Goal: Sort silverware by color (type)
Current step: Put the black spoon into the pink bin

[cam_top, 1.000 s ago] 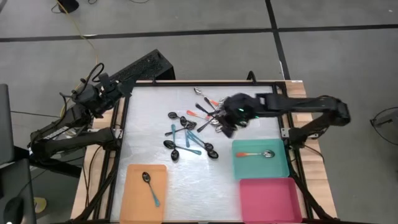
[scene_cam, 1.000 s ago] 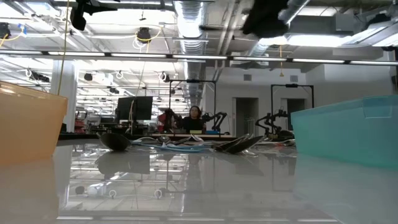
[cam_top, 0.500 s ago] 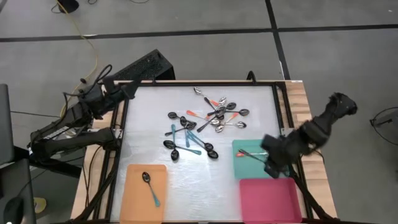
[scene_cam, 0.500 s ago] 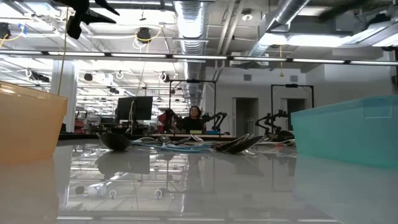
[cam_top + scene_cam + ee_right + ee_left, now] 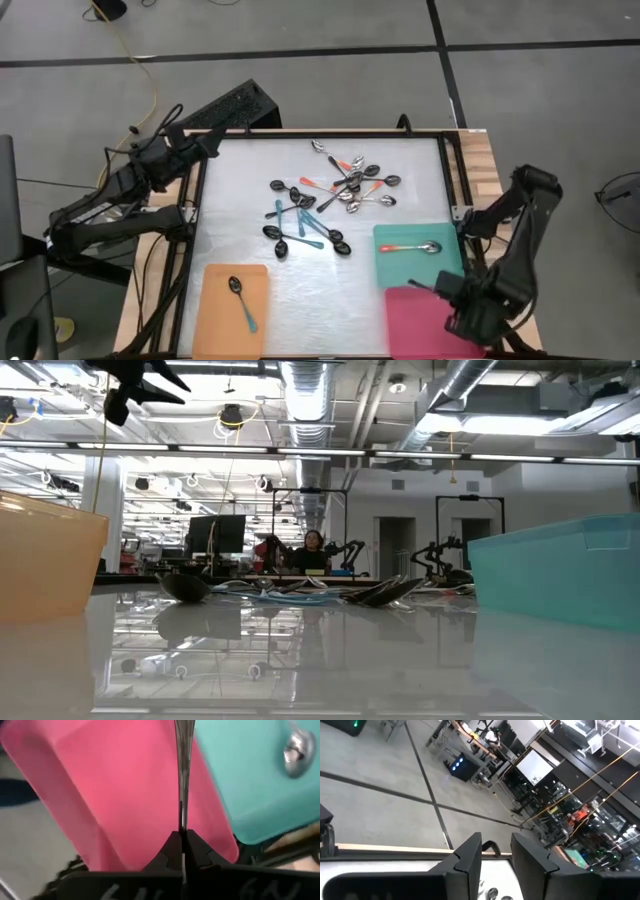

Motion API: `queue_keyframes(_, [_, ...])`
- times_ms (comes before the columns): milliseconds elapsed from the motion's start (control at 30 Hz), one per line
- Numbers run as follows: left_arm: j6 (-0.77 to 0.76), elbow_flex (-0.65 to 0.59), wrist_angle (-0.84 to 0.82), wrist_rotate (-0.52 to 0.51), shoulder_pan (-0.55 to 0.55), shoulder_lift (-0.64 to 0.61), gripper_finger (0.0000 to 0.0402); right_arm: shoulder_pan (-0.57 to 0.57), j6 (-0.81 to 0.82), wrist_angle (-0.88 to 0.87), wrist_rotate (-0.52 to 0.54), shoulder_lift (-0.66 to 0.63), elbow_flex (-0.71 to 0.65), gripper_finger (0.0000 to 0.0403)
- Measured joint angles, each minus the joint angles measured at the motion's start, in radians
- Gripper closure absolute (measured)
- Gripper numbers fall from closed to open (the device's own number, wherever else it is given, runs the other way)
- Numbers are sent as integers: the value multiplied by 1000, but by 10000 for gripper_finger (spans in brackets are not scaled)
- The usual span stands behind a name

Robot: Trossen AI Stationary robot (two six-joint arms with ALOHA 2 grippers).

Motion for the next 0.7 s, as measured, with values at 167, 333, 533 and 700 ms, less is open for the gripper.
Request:
queue_keyframes(167, [-13,0,0,3,0,22,311,0,-106,108,-9,84,0,398])
queue_keyframes(333, [-18,0,0,4,0,46,311,2,-162,218,-8,123,-19,398])
queue_keyframes(533, [-19,0,3,3,0,78,311,12,-162,358,-11,108,-134,398])
queue_keyframes(700, [-26,0,4,3,0,100,311,47,-105,421,-16,44,-243,398])
